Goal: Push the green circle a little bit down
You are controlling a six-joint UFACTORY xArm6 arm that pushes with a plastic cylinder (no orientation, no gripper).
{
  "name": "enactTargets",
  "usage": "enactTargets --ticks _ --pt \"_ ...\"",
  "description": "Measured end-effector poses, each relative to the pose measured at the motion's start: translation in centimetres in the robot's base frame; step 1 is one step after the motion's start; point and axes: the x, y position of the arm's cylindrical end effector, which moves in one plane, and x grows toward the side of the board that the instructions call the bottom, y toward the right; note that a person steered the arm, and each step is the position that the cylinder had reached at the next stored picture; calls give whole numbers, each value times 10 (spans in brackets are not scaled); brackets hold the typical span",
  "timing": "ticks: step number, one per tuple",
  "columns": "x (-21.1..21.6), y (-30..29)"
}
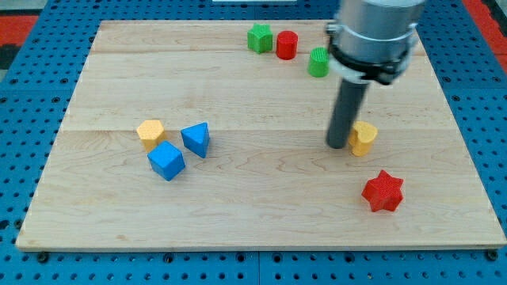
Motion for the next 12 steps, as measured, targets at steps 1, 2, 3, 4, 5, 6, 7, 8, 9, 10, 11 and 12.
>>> enactTargets --ticks 1,2,3,4,5,6,7,8,9,10,11,12 --pt "-41 -43" --pt "-98 -75" --pt "-148 -80" --pt "-176 -39" --pt "-175 43" --pt "-169 66" --pt "-193 62" --pt "-189 80" --pt "-150 81" --pt "-111 81" --pt "-130 84" --pt "-159 111"
